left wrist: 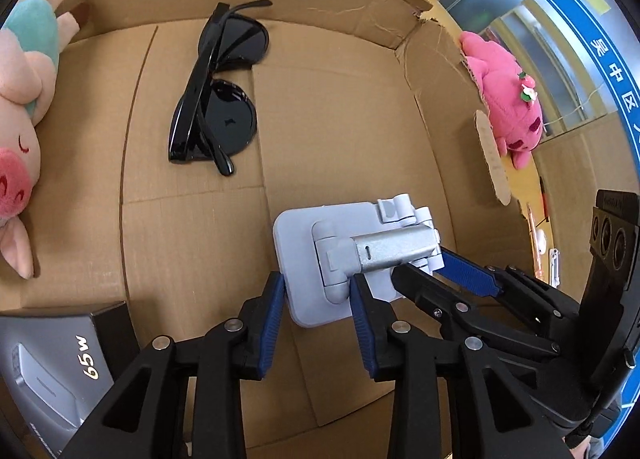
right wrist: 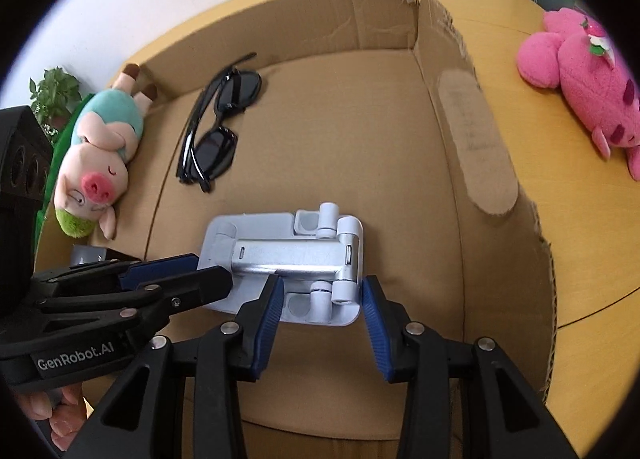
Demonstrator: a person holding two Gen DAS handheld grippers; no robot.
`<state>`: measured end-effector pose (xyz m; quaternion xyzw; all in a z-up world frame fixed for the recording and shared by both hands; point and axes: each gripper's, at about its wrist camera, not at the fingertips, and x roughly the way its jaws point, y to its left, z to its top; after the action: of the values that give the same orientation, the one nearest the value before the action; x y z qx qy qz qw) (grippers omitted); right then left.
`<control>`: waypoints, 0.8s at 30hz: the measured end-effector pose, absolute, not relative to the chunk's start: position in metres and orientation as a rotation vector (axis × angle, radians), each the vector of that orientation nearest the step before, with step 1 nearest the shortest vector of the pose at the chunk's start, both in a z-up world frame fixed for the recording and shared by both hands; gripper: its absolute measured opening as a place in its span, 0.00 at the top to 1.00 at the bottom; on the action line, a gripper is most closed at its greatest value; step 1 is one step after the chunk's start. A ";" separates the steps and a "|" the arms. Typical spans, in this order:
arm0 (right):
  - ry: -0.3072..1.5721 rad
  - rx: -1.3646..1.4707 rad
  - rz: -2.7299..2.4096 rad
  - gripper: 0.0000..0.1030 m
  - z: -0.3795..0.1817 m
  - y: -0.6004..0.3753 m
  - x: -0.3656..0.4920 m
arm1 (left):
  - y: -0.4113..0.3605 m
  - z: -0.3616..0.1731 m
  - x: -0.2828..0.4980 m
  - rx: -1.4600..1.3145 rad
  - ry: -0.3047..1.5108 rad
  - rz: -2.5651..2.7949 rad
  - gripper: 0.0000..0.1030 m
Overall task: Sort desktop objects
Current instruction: 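Open the right gripper to drop the phone stand into the box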
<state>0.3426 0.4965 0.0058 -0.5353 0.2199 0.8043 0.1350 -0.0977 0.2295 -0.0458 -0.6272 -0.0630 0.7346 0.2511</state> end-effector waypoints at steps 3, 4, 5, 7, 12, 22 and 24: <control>0.594 -1.583 2.311 0.66 0.004 0.494 0.342 | 0.230 -0.048 -0.095 -1.712 -0.154 2.000 0.67; 0.587 -1.586 2.309 0.66 0.004 0.494 0.342 | 0.231 -0.048 -0.094 -1.709 -0.141 2.002 0.67; 0.587 -1.592 2.303 0.66 0.004 0.495 0.342 | 0.231 -0.047 -0.093 -1.712 -0.143 1.994 0.67; 0.615 -1.608 2.286 0.66 0.004 0.500 0.344 | 0.231 -0.047 -0.092 -1.715 -0.151 1.969 0.67; 0.717 -1.552 2.325 0.66 0.018 0.516 0.357 | 0.229 -0.041 -0.092 -1.707 -0.165 1.924 0.67; 0.452 -1.280 2.511 0.24 0.077 0.489 0.374 | 0.169 0.077 -0.027 -1.103 0.013 2.497 0.27; 0.477 -1.255 2.547 0.23 0.082 0.481 0.389 | 0.157 0.092 0.001 -0.977 0.152 2.672 0.22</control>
<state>0.3892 0.4812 0.0821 -0.4321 0.1644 0.8770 0.1310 0.0015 0.1567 0.0919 -0.3394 0.0528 0.9278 0.1455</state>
